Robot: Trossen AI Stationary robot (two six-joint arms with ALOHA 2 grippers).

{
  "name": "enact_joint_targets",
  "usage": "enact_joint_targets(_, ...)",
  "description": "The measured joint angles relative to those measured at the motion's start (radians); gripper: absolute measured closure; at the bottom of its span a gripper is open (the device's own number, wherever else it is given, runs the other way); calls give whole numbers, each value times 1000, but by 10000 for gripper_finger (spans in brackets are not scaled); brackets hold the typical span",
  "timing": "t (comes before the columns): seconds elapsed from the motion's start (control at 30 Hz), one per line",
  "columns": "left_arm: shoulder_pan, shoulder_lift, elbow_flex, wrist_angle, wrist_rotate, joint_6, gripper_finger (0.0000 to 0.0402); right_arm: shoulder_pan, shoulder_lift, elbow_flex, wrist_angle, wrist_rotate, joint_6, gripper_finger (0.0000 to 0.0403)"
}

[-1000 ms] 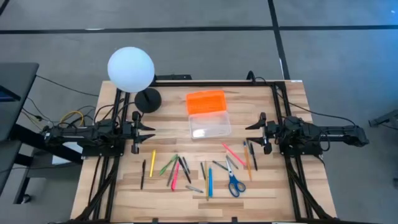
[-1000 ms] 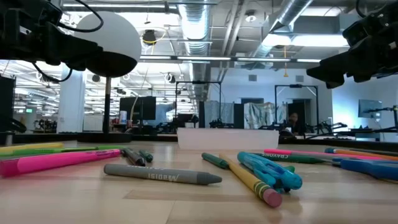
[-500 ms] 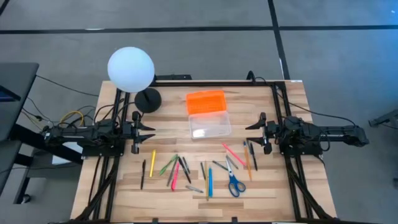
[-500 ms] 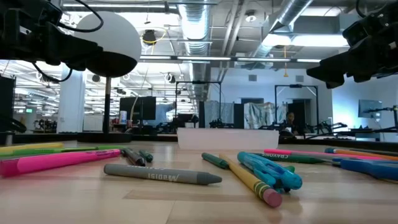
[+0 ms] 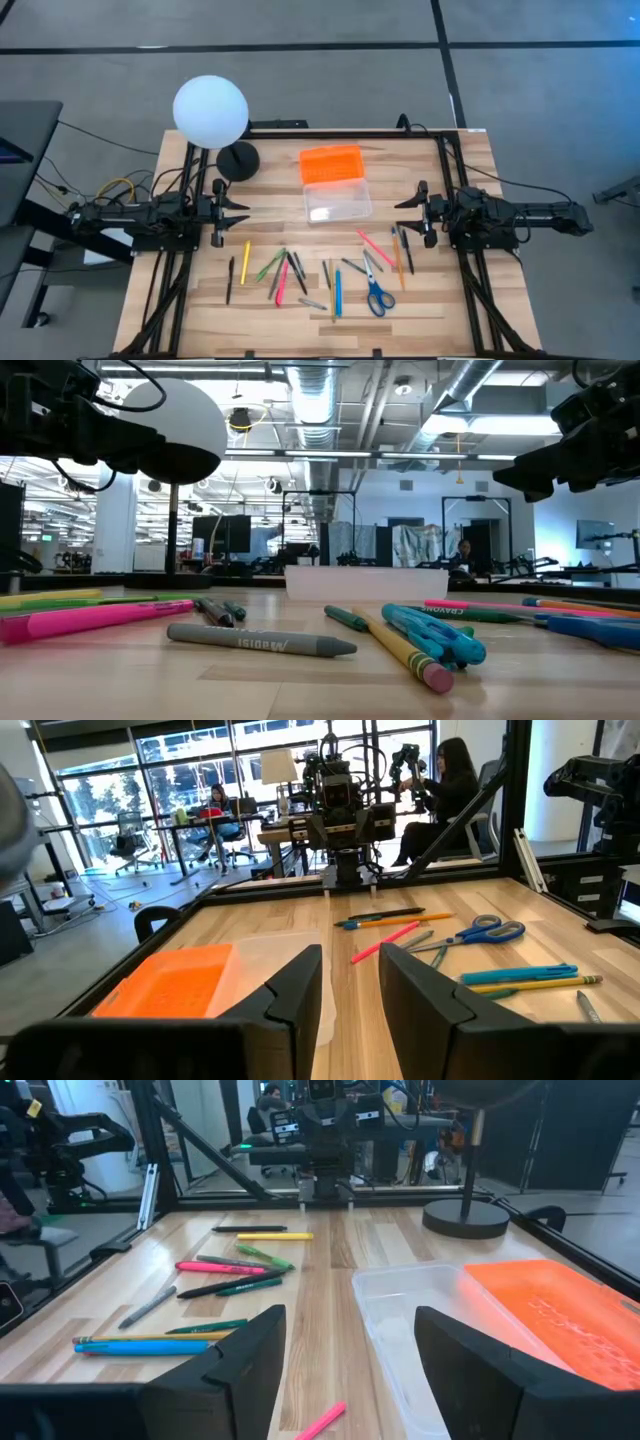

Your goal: Pick & place school supplies into a supply box

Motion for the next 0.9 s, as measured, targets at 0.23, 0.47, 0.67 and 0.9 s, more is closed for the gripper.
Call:
enact_joint_targets(0.23,0,0,0,0,0,0,304,0,0,0,0,0,0,187)
enact_joint_targets(0.47,0,0,0,0,0,0,304,0,0,0,0,0,0,187)
enact_joint_targets(0.67,0,0,0,0,0,-79,304,0,0,0,1,0,0,187)
enact_joint_targets(0.9,0,0,0,14,0,-163,304,16,0,0,38,-2,10,187)
